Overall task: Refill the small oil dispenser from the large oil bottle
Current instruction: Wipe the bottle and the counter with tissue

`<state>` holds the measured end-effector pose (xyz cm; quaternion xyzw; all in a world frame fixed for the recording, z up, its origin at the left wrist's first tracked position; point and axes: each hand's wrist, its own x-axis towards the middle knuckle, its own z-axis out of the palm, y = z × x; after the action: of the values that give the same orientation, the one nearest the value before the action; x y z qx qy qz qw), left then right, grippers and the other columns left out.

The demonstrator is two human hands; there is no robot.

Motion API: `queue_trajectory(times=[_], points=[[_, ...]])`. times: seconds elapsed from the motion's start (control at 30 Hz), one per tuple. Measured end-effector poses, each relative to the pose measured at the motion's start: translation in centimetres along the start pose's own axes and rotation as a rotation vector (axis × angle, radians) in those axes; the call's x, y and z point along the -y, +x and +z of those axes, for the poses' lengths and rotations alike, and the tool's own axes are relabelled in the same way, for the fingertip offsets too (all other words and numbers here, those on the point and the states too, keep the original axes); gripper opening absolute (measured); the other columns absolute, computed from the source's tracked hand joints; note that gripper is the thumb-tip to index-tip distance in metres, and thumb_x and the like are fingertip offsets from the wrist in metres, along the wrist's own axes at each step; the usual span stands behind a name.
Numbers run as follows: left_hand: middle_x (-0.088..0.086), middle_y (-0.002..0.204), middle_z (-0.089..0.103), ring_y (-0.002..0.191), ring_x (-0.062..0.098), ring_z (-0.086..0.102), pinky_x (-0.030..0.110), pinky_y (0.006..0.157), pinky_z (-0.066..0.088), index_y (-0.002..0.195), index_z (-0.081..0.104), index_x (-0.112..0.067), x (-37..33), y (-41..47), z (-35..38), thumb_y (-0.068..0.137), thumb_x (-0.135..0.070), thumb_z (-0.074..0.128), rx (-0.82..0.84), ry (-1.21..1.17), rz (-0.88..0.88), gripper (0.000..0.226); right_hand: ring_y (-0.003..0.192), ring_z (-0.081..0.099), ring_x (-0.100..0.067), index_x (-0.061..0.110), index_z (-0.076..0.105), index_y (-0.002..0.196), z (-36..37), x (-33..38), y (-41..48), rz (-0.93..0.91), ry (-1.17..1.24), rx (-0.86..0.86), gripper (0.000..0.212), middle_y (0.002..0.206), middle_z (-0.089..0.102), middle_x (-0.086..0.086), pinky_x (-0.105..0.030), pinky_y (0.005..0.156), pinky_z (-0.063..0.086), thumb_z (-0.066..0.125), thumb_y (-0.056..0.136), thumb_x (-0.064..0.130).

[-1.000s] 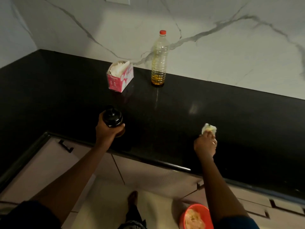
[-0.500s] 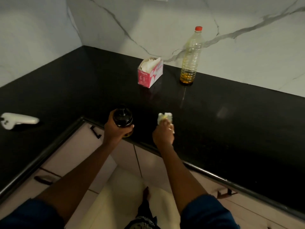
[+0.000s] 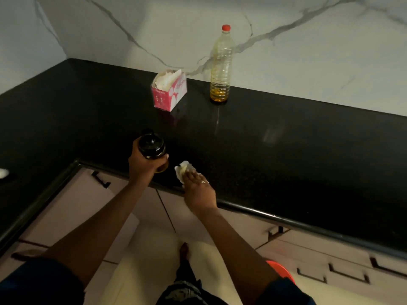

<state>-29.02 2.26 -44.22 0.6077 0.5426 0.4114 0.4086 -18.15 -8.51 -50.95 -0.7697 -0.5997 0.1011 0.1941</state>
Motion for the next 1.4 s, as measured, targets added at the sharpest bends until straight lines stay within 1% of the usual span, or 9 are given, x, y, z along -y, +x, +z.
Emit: queue_trajectory(times=[0.13,0.33,0.4,0.73,0.87,1.0,1.07,1.23,1.4], points=[[0.009,0.123,0.059,0.114,0.022,0.056,0.035,0.099,0.045,0.129,0.047,-0.014,-0.5,-0.4,2.9,0.063,-0.007,0.082,0.046,-0.037,0.014,0.075,0.137,0.032,-0.02,0.019,0.031,0.145,-2.6,-5.4,-2.8,0.278,-0.016,-0.068,0.053,0.148,0.037,-0.003,-0.031,0.11,0.029,0.043,0.093,0.021],[0.008,0.12,0.061,0.111,0.02,0.058,0.03,0.096,0.046,0.126,0.048,-0.014,-1.4,-0.4,6.6,0.063,-0.007,0.082,0.14,-0.054,0.037,0.072,0.135,0.034,-0.028,0.007,0.028,0.144,-7.1,-11.8,-8.6,0.7,-0.097,-0.198,0.052,0.147,0.036,-0.014,-0.039,0.108,0.035,0.042,0.096,0.02],[0.008,0.12,0.061,0.111,0.021,0.057,0.033,0.098,0.046,0.126,0.048,-0.014,-1.6,-0.1,7.7,0.063,-0.007,0.082,0.159,-0.061,0.023,0.072,0.139,0.028,-0.032,0.001,0.022,0.145,-7.1,-12.3,-10.0,0.79,-0.167,-0.18,0.053,0.15,0.03,-0.02,-0.041,0.113,0.029,0.037,0.098,0.021],[0.008,0.122,0.06,0.11,0.019,0.057,0.021,0.089,0.04,0.128,0.047,-0.014,-2.7,1.9,12.8,0.066,-0.007,0.08,0.233,-0.058,-0.011,0.07,0.141,0.019,-0.034,-0.001,0.02,0.145,-10.1,-18.4,-1.9,0.78,-0.122,-0.07,0.055,0.151,0.022,-0.021,-0.042,0.116,0.02,0.036,0.096,0.017],[0.009,0.12,0.061,0.109,0.021,0.058,0.02,0.087,0.041,0.126,0.048,-0.013,-2.7,3.5,14.5,0.065,-0.008,0.081,0.219,-0.034,-0.011,0.069,0.136,0.029,-0.033,0.006,0.024,0.145,-9.8,-16.9,3.0,0.753,-0.036,-0.04,0.057,0.149,0.028,-0.018,-0.042,0.111,0.028,0.04,0.092,0.015],[0.008,0.124,0.059,0.113,0.021,0.057,0.02,0.09,0.039,0.128,0.047,-0.014,-3.3,5.1,16.1,0.064,-0.01,0.081,0.191,-0.038,-0.029,0.072,0.14,0.024,-0.023,0.02,0.023,0.147,-7.2,-11.9,2.1,0.384,-0.014,0.073,0.057,0.153,0.025,-0.005,-0.036,0.112,0.026,0.042,0.094,0.016],[0.008,0.126,0.058,0.115,0.02,0.055,0.021,0.092,0.039,0.129,0.046,-0.014,-3.6,6.1,16.6,0.065,-0.01,0.081,0.193,-0.032,-0.037,0.073,0.142,0.023,-0.018,0.025,0.027,0.146,-7.3,-11.8,0.2,0.317,0.004,0.098,0.052,0.153,0.027,0.001,-0.035,0.112,0.027,0.042,0.096,0.019],[0.008,0.125,0.058,0.115,0.021,0.055,0.021,0.089,0.039,0.129,0.045,-0.015,-3.6,8.1,17.1,0.065,-0.01,0.081,0.198,-0.029,-0.037,0.073,0.119,0.052,-0.028,0.024,0.042,0.137,-10.9,-17.4,0.4,0.633,-0.059,-0.009,0.042,0.136,0.049,-0.008,-0.036,0.094,0.043,0.042,0.094,0.021],[0.005,0.126,0.057,0.113,0.016,0.054,0.011,0.079,0.036,0.13,0.045,-0.015,-4.1,8.9,17.4,0.067,-0.007,0.078,0.211,-0.047,-0.065,0.072,0.127,0.042,-0.034,0.004,0.028,0.142,-12.4,-19.5,7.8,0.717,-0.143,0.002,0.047,0.143,0.038,-0.02,-0.042,0.101,0.039,0.037,0.097,0.016]])
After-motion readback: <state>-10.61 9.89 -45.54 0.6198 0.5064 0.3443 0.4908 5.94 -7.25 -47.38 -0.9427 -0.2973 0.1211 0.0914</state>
